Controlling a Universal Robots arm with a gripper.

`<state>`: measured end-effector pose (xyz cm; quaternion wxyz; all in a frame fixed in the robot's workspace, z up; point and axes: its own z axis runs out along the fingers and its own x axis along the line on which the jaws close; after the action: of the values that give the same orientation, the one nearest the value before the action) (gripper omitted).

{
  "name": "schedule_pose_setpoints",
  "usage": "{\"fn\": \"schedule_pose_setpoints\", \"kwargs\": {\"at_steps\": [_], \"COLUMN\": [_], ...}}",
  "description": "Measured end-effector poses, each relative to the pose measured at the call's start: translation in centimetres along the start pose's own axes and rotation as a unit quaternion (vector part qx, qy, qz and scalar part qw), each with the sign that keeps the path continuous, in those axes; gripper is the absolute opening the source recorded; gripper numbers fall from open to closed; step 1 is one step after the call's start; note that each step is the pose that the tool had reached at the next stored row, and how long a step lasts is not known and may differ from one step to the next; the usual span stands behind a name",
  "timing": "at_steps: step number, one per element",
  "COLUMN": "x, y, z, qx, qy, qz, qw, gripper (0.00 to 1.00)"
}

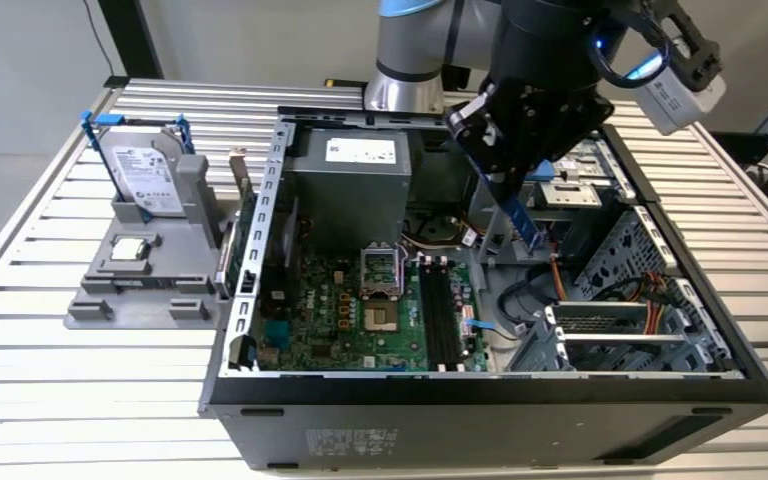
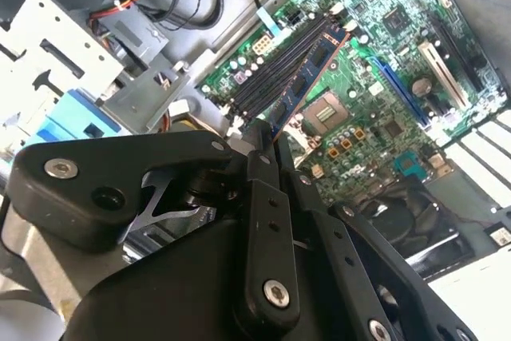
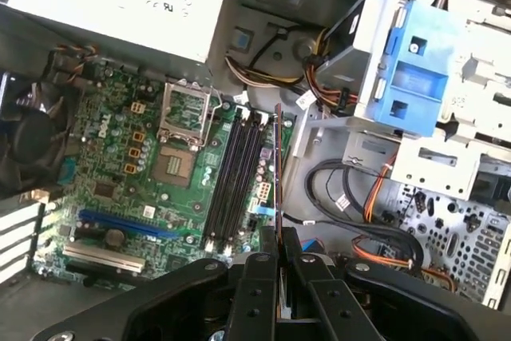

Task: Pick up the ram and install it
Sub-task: 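Insert the ram into the slot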

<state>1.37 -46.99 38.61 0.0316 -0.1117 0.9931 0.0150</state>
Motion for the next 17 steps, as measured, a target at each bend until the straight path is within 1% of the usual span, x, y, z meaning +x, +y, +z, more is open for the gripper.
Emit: {"fn": "schedule_pose_setpoints", "kwargs": {"at_steps": [3,6,9,10,11,12,15,17], "x": [0.02,0.13,0.24,0.25,0.26,0.27,0.29,0.31], "y": [0.0,0.03,0.05,0.05,0.05,0.05,0.04,0.03], "z": [0.01,0.04,0.11,0.14,0.18,0.24,0.6,0.96], "qx": [0.0016,0.0024,0.0019,0.0016,0.0014,0.0017,0.0026,0.0031], "qy": [-0.0005,-0.0005,0.0035,0.0062,0.0083,0.0092,0.0095,0.0093], "qz": [0.024,0.036,0.041,0.044,0.049,0.056,0.078,0.086], "qw": [0.99972,0.99933,0.99913,0.99901,0.99877,0.99836,0.99693,0.99628], "gripper": [0.0,0.0,0.0,0.0,0.0,0.0,0.0,0.0]}}
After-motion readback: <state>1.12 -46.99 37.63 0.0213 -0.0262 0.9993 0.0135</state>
